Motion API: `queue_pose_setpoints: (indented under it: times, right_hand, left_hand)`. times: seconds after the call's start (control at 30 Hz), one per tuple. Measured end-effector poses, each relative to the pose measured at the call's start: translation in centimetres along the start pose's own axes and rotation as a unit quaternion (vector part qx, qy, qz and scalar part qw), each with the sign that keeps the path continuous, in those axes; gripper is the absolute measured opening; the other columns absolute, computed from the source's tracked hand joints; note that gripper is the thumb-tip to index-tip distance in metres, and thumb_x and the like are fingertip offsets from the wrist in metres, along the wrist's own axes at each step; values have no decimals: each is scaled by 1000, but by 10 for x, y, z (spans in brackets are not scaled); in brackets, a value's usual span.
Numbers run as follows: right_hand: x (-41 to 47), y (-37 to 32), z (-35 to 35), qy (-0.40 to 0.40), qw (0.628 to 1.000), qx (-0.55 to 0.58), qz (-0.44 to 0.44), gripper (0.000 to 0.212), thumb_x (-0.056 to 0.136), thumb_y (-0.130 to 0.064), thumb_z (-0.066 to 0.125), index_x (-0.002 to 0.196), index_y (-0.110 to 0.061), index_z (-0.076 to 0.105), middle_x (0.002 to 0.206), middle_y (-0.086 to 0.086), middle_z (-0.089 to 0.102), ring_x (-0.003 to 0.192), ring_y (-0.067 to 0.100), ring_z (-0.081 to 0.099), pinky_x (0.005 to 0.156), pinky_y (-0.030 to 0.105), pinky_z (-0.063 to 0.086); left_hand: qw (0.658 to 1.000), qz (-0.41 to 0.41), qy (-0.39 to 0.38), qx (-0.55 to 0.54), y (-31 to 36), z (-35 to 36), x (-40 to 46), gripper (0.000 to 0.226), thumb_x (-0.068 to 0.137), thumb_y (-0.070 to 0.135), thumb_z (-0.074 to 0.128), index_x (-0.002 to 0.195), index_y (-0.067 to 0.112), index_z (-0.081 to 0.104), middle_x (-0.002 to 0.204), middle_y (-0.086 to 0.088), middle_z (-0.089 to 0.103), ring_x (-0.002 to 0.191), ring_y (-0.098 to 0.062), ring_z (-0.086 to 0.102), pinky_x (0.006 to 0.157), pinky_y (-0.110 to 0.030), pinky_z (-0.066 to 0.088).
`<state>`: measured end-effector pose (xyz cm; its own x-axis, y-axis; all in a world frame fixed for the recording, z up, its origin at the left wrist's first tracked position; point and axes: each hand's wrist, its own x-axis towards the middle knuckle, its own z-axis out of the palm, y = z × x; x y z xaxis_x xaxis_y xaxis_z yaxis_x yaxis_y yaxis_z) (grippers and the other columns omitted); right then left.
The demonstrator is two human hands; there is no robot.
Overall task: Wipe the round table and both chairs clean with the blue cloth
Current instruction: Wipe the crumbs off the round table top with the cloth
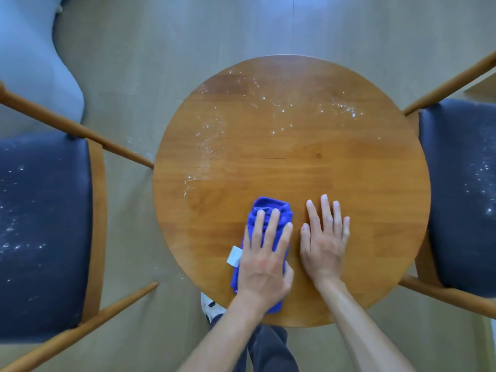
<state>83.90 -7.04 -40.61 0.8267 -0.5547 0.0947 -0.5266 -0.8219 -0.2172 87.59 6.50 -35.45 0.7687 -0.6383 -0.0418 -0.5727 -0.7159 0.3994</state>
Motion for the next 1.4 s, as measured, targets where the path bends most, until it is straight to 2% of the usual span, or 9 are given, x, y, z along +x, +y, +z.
queue_pose_setpoints:
  times: [0.2, 0.43, 0.6, 0.73, 0.83, 1.03, 1.17, 1.3, 1.4]
  right_hand:
    - [0, -3, 1, 4, 1000, 15, 9, 47, 95, -26, 36, 138, -15, 51, 152, 11, 38, 143, 31, 28, 115, 51, 17]
    - [2, -8, -2, -1, 1000, 19, 8, 49, 95, -27, 35, 139, -15, 50, 153, 11, 37, 144, 31, 27, 118, 48, 12]
    - [1, -9, -4, -10, 1000, 22, 16, 50, 95, -27, 34, 140, -14, 51, 154, 10, 36, 145, 30, 24, 118, 48, 11]
    - [3, -11, -3, -1, 1000, 18, 20, 50, 94, -26, 34, 138, -13, 52, 153, 11, 37, 144, 32, 27, 117, 51, 14]
    - [3, -11, -3, -8, 1000, 9, 21, 50, 94, -26, 33, 139, -13, 51, 153, 12, 36, 144, 32, 26, 118, 51, 13]
    - [2, -9, -1, 0, 1000, 5, 17, 50, 93, -27, 33, 138, -13, 52, 151, 12, 39, 142, 33, 29, 114, 53, 17]
    - [2, -8, -1, 5, 1000, 11, 9, 49, 94, -26, 32, 137, -12, 53, 151, 13, 40, 141, 33, 29, 114, 53, 18]
    - [2, -11, -2, -3, 1000, 23, 21, 51, 94, -27, 31, 138, -13, 52, 152, 11, 38, 143, 32, 27, 117, 50, 14]
    - [0, -11, -1, -2, 999, 24, 21, 51, 94, -27, 31, 138, -13, 52, 153, 10, 37, 143, 32, 27, 117, 51, 15]
  left_hand:
    - [997, -23, -52, 54, 16, 6, -31, 77, 70, 28, 56, 145, 27, 38, 157, -8, 25, 144, -35, 21, 105, -56, 31]
    - [997, 12, 64, 31, -73, -15, 4, 77, 61, 4, 57, 136, 17, 53, 149, -15, 37, 140, -41, 28, 104, -54, 38]
    - [983, -115, 113, 82, -182, -61, 45, 71, 66, 4, 52, 136, 12, 52, 149, -16, 36, 139, -41, 26, 110, -51, 33]
    - [970, -195, 138, 54, -186, -64, 50, 68, 69, 3, 46, 137, 10, 50, 150, -15, 34, 139, -39, 24, 112, -51, 30]
    - [979, -160, 128, 25, -145, -46, 28, 67, 71, 6, 42, 137, 9, 49, 151, -14, 32, 142, -39, 20, 111, -53, 29]
    - [999, 44, 20, -18, -20, 2, -31, 66, 68, 12, 48, 132, 18, 57, 148, -9, 41, 139, -35, 32, 98, -51, 44]
    - [989, 147, 8, 9, -43, 0, -23, 51, 89, 14, 27, 129, 22, 58, 146, -7, 44, 137, -33, 37, 97, -51, 45]
    - [992, 93, 68, 50, -125, -31, 15, 59, 77, 2, 36, 131, 14, 56, 144, -15, 44, 135, -42, 36, 100, -56, 41]
    - [992, -30, 96, 69, -194, -65, 54, 64, 69, 6, 41, 131, 11, 57, 145, -16, 43, 135, -42, 34, 102, -55, 41]
